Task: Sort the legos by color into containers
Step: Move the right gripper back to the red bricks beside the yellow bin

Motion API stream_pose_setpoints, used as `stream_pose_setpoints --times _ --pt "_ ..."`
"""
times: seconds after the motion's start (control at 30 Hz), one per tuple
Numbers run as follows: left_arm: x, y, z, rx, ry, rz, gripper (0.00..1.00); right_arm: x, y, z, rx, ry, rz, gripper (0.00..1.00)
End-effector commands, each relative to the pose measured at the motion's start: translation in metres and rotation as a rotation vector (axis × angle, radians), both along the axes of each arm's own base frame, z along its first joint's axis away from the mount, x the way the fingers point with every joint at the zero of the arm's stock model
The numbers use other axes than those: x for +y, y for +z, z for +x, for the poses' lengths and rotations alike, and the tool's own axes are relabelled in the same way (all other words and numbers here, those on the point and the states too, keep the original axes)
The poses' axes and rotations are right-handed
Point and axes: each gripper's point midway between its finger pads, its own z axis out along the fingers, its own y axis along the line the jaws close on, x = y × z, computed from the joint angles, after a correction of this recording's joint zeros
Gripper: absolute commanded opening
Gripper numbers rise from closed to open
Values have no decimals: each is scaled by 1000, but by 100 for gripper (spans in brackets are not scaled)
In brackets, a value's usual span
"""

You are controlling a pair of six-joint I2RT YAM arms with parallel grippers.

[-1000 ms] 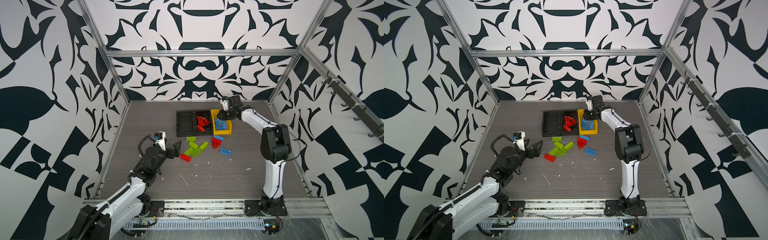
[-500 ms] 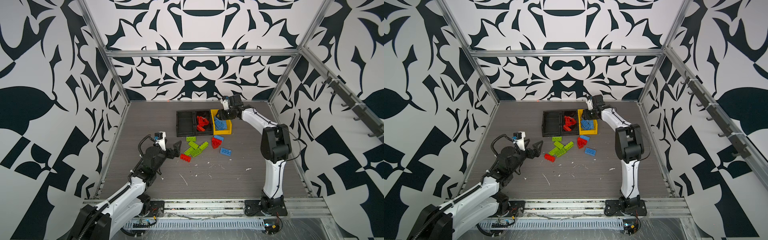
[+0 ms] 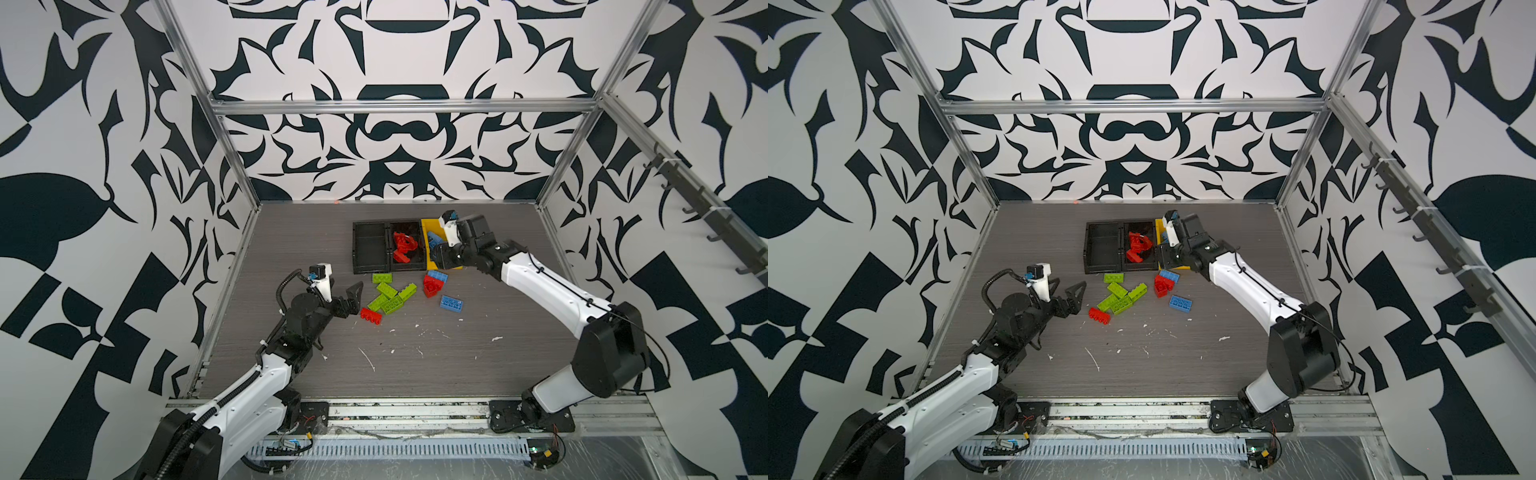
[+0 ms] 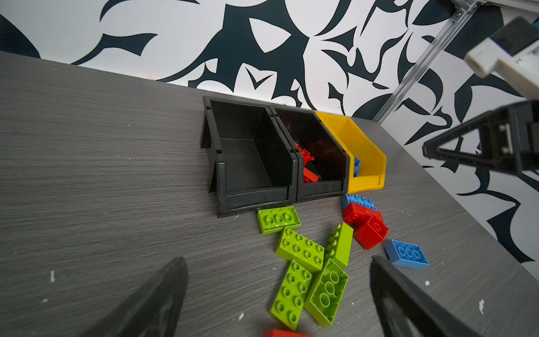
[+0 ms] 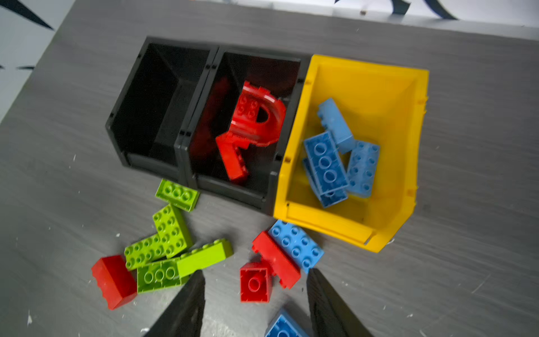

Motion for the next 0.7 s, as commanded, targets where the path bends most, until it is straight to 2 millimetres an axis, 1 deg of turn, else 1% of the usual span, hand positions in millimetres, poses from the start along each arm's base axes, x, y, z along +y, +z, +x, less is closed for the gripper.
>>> stream_pose_setpoints --times 0.0,0.1,0.2,0.43,0.57,0.67 --pt "-3 6 1 -15 -9 -8 100 -9 -13 -12 10 -63 -45 59" --pt "-3 6 1 -14 -9 -9 100 -5 -29 -23 41 -53 -67 59" --pt "-3 5 2 -13 -6 -5 100 -2 -40 -25 61 -45 -74 59" --pt "-3 4 2 -10 -10 -4 100 12 -57 -20 99 -3 -94 60" --pt "-2 5 1 -16 -4 -3 100 12 -70 -17 124 -18 -116 60" --pt "-1 5 1 -16 1 -1 100 15 -76 -18 133 -23 -113 60"
